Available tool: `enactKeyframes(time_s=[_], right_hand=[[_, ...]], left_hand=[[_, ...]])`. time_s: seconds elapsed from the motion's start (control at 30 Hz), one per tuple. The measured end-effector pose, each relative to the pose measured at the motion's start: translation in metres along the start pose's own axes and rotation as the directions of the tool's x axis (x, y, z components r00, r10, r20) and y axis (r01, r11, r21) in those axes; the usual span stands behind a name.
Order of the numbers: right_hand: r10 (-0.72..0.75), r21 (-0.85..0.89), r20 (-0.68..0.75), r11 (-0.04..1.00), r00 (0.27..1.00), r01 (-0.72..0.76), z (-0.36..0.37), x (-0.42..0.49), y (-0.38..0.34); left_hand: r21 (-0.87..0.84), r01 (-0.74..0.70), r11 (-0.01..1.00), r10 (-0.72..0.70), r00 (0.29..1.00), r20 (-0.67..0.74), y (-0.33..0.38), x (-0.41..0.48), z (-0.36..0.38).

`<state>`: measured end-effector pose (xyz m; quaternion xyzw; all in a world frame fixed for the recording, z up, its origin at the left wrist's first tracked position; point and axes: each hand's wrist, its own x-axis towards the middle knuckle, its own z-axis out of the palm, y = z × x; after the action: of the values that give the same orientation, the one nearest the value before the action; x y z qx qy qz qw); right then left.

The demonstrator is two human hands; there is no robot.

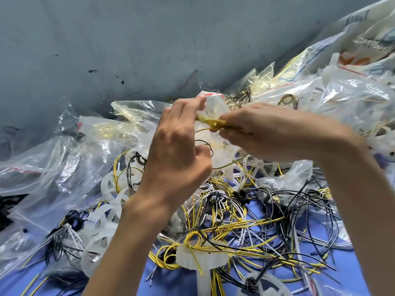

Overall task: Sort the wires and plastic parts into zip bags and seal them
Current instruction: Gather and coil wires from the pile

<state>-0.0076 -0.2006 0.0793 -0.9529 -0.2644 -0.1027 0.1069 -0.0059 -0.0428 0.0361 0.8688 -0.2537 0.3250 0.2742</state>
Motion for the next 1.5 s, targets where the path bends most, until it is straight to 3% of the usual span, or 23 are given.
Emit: enactKeyframes(time_s=[0.1, 0.27, 0.37, 0.5, 0.63, 0.97, 1.07, 1.17, 1.23, 1.33, 1.37, 1.43, 1.5], right_hand=[[-0.017, -0.106, -0.012, 0.994, 1.000, 0.016, 0.012, 0.005, -0.006], [0.132, -0.284, -0.152, 0.943, 0.980, -0.171, 0.025, 0.013, -0.006], [0.104, -0.168, -0.120, 0.978, 0.987, -0.123, 0.026, 0.016, -0.004], [-0.099, 0.041, -0.076, 0.994, 0.992, 0.102, 0.016, 0.016, 0.000], [-0.116, 0.030, -0.065, 0.993, 0.991, 0.118, 0.013, 0.012, 0.010], [-0.108, 0.216, -0.177, 0.965, 0.978, 0.146, 0.002, 0.009, 0.012], [-0.160, 0.156, -0.074, 0.973, 0.984, 0.170, 0.009, 0.011, 0.009], [-0.219, 0.124, -0.117, 0.964, 0.969, 0.233, 0.014, 0.014, 0.011], [-0.231, 0.123, -0.131, 0.961, 0.964, 0.247, 0.015, 0.015, 0.012], [-0.185, 0.066, -0.073, 0.980, 0.980, 0.190, 0.018, 0.015, 0.016], [-0.165, 0.070, -0.095, 0.983, 0.982, 0.172, 0.018, 0.016, 0.018], [-0.149, 0.114, -0.246, 0.977, 0.958, 0.182, 0.014, 0.015, 0.019], [-0.145, 0.137, -0.460, 0.963, 0.876, 0.231, 0.006, 0.014, 0.016]], left_hand=[[-0.058, 0.000, 0.998, -0.002, 0.999, -0.032, 0.000, 0.002, -0.003], [-0.109, 0.004, 0.994, -0.008, 0.999, -0.036, 0.005, 0.002, -0.009], [-0.116, 0.032, 0.993, -0.034, 0.999, -0.022, 0.003, 0.003, -0.012], [-0.143, 0.111, 0.983, -0.113, 0.994, -0.004, -0.004, 0.005, -0.016], [-0.234, 0.175, 0.956, -0.184, 0.983, -0.017, -0.011, 0.008, -0.021], [-0.301, 0.243, 0.922, -0.282, 0.955, -0.095, -0.024, 0.012, -0.030], [-0.342, 0.260, 0.903, -0.331, 0.929, -0.168, -0.027, 0.012, -0.032], [-0.427, 0.277, 0.861, -0.404, 0.883, -0.241, -0.027, 0.015, -0.031], [-0.397, 0.259, 0.881, -0.348, 0.922, -0.171, -0.026, 0.014, -0.030], [-0.292, 0.173, 0.941, -0.167, 0.985, 0.044, -0.023, 0.011, -0.029], [-0.275, 0.146, 0.950, -0.139, 0.989, 0.042, -0.022, 0.010, -0.028], [-0.300, 0.114, 0.947, -0.151, 0.983, -0.102, -0.019, 0.010, -0.026], [-0.392, 0.064, 0.918, -0.167, 0.958, -0.233, -0.017, 0.011, -0.027]])
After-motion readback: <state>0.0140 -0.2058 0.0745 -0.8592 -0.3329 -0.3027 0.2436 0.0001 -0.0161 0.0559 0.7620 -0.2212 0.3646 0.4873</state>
